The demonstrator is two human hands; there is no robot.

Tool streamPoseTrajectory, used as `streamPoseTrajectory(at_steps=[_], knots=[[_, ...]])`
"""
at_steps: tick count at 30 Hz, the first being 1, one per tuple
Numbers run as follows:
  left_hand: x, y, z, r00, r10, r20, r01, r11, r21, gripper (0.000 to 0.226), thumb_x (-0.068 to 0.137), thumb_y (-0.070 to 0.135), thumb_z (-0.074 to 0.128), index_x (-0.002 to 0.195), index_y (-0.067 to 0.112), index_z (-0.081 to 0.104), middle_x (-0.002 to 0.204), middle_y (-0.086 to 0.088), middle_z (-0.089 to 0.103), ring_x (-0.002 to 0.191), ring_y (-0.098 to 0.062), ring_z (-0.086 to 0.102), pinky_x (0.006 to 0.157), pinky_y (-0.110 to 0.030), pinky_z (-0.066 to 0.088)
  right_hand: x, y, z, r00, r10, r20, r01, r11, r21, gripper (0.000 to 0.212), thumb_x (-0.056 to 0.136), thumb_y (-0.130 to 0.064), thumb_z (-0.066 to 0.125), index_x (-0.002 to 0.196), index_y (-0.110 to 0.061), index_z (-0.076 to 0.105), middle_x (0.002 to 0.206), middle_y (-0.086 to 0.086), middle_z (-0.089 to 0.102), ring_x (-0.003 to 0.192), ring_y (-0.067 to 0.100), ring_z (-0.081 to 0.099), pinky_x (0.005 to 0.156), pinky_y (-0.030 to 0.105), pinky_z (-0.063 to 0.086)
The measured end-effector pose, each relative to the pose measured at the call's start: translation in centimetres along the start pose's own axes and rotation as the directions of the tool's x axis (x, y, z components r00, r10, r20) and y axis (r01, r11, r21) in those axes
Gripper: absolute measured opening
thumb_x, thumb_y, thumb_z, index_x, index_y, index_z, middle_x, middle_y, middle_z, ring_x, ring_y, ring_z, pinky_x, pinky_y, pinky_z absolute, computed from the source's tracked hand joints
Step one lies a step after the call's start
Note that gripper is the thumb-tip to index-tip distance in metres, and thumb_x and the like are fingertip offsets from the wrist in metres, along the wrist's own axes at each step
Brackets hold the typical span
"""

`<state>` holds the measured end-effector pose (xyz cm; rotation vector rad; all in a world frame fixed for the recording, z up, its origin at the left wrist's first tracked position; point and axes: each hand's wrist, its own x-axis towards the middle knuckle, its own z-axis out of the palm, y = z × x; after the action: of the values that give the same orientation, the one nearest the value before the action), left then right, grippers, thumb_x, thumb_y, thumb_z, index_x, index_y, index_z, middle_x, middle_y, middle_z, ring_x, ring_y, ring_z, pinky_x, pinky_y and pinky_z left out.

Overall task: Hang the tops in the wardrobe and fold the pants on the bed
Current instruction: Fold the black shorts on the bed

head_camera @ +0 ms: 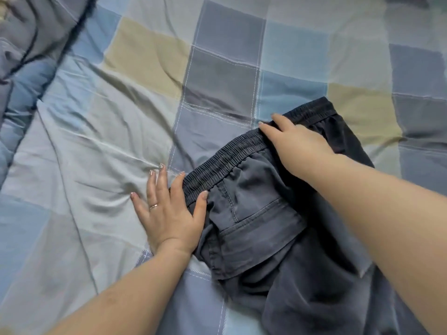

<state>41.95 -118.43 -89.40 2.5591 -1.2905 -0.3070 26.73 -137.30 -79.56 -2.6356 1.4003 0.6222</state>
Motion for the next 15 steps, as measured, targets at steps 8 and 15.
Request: streamPoseTrajectory(at_steps=[8, 15], knots=[[0.1, 0.1, 0.2, 0.999, 0.007, -0.040, -0.004, 0.998, 0.067, 0.063, 0.084, 0.059, 0.032, 0.123, 0.016, 0.055, 0.146, -0.014, 0.041, 0.139, -0.033, 0.032, 0.111, -0.060, 0.011, 4.1, 0.4, -1.3, 0.982, -0.166, -0.091, 0.121, 0.919, -0.376, 0.024, 0.088, -0.016, 0.046, 0.110, -0.019, 0.055, 0.113, 0.005, 0.053, 0.117, 0.028, 0.042, 0.103, 0.045, 0.027], [0.3, -0.2, -0.1, 0.999, 0.008, -0.046, -0.011, 0.999, -0.049, 0.064, 0.080, 0.065, 0.039, 0.124, 0.021, 0.054, 0.152, -0.005, 0.034, 0.143, -0.025, 0.023, 0.114, -0.053, 0.002, -4.8, 0.1, 1.7, 0.993, -0.018, -0.117, -0.013, 0.967, -0.254, 0.017, 0.084, -0.006, 0.044, 0.094, -0.016, 0.034, 0.087, 0.000, 0.061, 0.084, 0.025, 0.065, 0.090, 0.042, 0.039]])
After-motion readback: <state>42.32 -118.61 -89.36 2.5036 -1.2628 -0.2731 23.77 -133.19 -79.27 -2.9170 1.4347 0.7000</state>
